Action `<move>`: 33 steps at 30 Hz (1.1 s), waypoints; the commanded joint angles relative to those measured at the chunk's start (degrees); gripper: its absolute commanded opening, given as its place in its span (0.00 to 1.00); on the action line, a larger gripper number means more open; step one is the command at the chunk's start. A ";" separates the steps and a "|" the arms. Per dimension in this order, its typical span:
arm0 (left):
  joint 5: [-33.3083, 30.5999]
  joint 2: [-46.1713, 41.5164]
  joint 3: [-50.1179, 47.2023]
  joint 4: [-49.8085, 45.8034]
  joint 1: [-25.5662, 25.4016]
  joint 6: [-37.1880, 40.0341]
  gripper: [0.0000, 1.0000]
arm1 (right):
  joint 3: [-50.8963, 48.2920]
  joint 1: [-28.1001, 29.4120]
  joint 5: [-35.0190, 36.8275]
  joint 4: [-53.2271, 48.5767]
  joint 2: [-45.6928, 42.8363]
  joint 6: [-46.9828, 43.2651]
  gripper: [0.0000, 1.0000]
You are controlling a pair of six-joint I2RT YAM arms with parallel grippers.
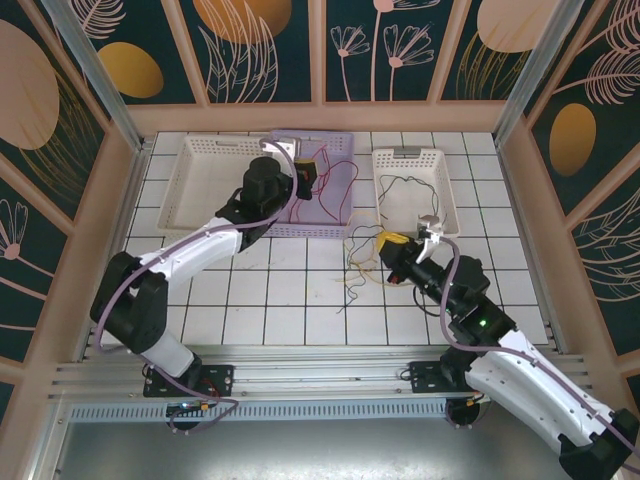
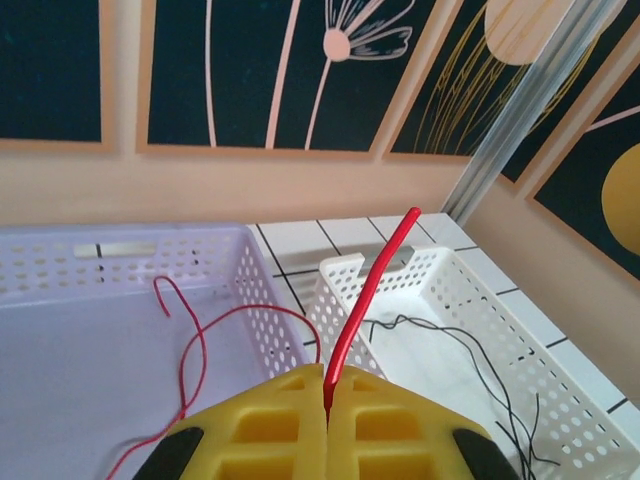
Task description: Untangle the cables
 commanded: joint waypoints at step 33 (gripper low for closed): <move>18.40 -8.10 -4.94 4.51 0.88 -14.18 0.77 | 3.09 0.90 1.95 -1.28 4.00 0.74 0.00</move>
